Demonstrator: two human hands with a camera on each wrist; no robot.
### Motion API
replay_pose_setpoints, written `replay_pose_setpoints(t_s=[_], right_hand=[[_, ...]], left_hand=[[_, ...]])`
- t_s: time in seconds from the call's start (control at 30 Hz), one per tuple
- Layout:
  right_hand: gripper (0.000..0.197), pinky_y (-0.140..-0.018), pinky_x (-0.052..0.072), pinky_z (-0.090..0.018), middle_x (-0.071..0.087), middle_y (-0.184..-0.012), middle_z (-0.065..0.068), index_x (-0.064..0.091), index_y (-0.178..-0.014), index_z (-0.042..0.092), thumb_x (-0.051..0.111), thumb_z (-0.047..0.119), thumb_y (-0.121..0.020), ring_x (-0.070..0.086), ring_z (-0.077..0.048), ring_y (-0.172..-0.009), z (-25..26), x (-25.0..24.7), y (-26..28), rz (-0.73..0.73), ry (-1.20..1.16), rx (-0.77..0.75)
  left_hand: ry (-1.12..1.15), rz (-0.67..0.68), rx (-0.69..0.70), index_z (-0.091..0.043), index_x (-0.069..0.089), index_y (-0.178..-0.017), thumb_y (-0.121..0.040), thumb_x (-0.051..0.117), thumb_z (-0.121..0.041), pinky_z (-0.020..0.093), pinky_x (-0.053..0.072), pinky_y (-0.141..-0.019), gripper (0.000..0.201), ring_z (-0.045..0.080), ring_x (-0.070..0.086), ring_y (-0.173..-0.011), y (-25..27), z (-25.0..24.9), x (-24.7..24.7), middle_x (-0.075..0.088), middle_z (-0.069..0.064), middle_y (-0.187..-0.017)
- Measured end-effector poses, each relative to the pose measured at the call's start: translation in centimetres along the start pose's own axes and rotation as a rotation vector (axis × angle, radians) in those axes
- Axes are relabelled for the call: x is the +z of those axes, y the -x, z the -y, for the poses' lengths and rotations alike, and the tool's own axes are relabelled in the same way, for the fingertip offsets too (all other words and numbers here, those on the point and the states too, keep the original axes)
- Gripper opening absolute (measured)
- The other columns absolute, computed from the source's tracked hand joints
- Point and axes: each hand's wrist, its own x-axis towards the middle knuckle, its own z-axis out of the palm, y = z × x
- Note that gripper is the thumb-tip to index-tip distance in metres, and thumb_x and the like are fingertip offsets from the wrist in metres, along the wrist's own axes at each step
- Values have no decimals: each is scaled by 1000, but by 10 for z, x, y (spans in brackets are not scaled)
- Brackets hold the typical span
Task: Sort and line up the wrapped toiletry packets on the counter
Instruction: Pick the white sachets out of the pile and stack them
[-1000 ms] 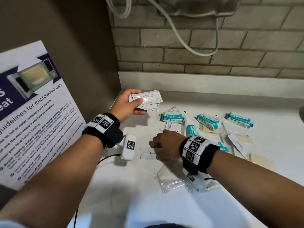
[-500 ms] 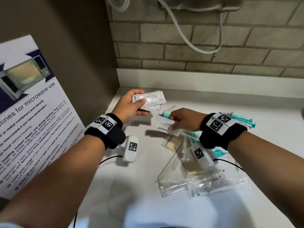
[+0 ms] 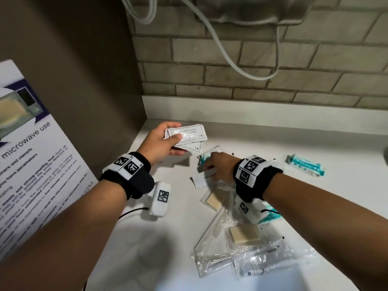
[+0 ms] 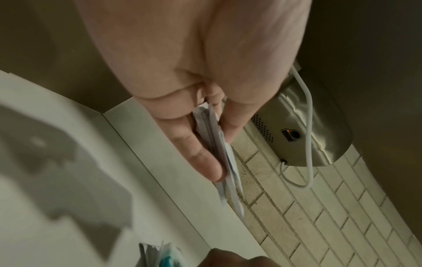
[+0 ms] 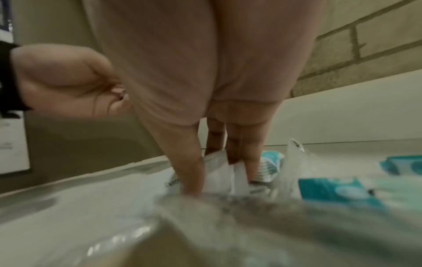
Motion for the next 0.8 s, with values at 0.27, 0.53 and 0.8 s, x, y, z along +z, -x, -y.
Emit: replay_pose_setpoints(t_s=[0.27, 0.53, 0.8], right_hand=[[44, -76, 46, -26, 64, -107, 10, 65, -110, 29, 80, 29, -68, 60, -16, -97, 0, -32, -8, -126, 114, 35], [45, -105, 37, -29, 53, -141, -2, 57, -131, 19, 51, 0, -91, 49, -24, -130, -31, -46, -59, 6, 110, 43], [28, -94, 46, -31, 63, -125, -4, 64, -120, 14, 56, 14, -93, 59, -28, -115, -33, -33, -79, 26, 203, 53]], left_hand=[[15, -8, -13, -13, 53, -119, -95, 53, 0, 25, 60, -59, 27, 26, 68, -88, -12, -1, 2, 62, 14, -115], [30, -35, -31, -14, 53, -116, -96, 50, 2, 25, 60, -55, 26, 25, 67, -85, -19, -1, 2, 63, 7, -104], [30, -83, -58, -13, 55, -116, -95, 48, 3, 27, 61, -59, 27, 24, 69, -84, -15, 9, -4, 64, 5, -103]])
